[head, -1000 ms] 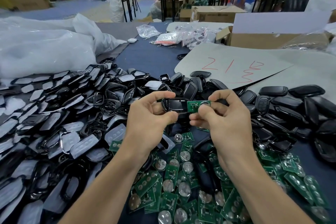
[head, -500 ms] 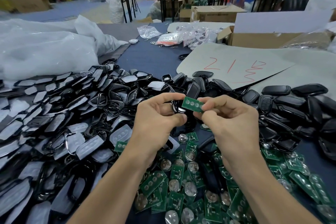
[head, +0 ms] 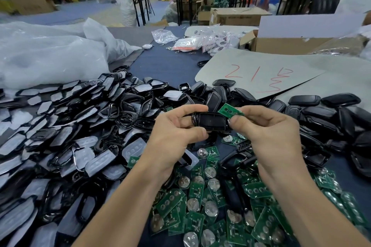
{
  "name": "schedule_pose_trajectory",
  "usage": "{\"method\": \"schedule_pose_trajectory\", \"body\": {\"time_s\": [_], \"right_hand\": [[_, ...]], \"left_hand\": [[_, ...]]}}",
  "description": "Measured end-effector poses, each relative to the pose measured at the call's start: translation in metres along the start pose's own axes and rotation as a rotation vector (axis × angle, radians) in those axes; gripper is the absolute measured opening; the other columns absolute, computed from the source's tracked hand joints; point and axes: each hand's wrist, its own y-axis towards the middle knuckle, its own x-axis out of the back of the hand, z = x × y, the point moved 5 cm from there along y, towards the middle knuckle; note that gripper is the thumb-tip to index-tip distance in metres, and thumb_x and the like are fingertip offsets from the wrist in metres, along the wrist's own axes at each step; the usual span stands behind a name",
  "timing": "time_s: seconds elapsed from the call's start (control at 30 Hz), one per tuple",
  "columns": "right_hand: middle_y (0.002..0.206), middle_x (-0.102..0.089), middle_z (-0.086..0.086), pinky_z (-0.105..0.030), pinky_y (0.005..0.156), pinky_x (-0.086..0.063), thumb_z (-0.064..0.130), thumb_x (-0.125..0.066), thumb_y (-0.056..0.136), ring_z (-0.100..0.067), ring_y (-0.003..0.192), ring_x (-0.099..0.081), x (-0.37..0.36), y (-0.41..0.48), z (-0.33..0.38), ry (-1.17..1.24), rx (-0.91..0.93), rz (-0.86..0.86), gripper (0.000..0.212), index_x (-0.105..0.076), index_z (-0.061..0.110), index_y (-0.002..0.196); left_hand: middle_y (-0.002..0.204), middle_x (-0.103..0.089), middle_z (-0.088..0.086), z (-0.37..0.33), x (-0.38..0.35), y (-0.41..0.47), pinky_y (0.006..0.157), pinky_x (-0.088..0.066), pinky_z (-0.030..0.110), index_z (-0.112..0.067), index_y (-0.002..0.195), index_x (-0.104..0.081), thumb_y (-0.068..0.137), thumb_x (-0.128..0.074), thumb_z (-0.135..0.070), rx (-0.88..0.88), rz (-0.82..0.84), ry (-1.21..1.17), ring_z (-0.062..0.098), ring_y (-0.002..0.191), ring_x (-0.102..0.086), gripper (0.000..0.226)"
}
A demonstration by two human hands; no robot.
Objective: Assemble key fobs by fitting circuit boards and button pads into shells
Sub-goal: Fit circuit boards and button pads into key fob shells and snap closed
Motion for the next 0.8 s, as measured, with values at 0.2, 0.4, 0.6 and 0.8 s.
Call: {"method": "schedule_pose_trajectory", "body": {"time_s": [0.2,0.4,0.6,0.8], "right_hand": [[0.074,-0.077,0.0,-0.031,0.066,-0.057,0.004,-0.078,0.085,-0.014,0.065,-0.069,-0.001,-0.002,0.003,-0.127,0.08,-0.024,0.026,-0.078,0.029,0.079],[0.07,-0.074,0.015,-0.025,0.062,-0.049,0.018,-0.08,0.087,-0.002,0.057,-0.063,-0.019,-0.017,0.005,-0.415,0.207,0.119,0.021,-0.077,0.039,0.086],[0.064,-0.072,0.016,-0.017,0.058,-0.046,0.016,-0.08,0.087,-0.001,0.052,-0.061,-0.019,-0.016,0.004,-0.425,0.188,0.111,0.024,-0.077,0.036,0.075],[0.065,-0.072,0.02,-0.013,0.057,-0.05,0.017,-0.08,0.087,-0.001,0.058,-0.066,-0.018,-0.015,0.001,-0.469,0.186,0.053,0.028,-0.074,0.038,0.071]], "left_hand": [[0.09,-0.081,0.009,0.0,0.003,0.001,0.072,-0.06,0.025,-0.023,0.112,-0.076,0.082,-0.073,0.017,-0.007,-0.069,0.067,0.02,0.078,-0.076,0.05],[0.086,-0.082,0.003,-0.001,0.0,0.0,0.071,-0.058,0.026,-0.031,0.099,-0.081,0.079,-0.074,0.017,-0.052,-0.085,0.187,0.015,0.073,-0.075,0.053],[0.092,-0.082,0.005,0.0,-0.004,-0.001,0.072,-0.058,0.023,-0.024,0.104,-0.08,0.078,-0.071,0.023,-0.045,-0.039,0.127,0.017,0.08,-0.077,0.055],[0.092,-0.082,0.006,0.002,-0.005,-0.003,0.072,-0.059,0.024,-0.022,0.107,-0.079,0.078,-0.071,0.021,-0.036,-0.052,0.138,0.017,0.08,-0.077,0.053]]}}
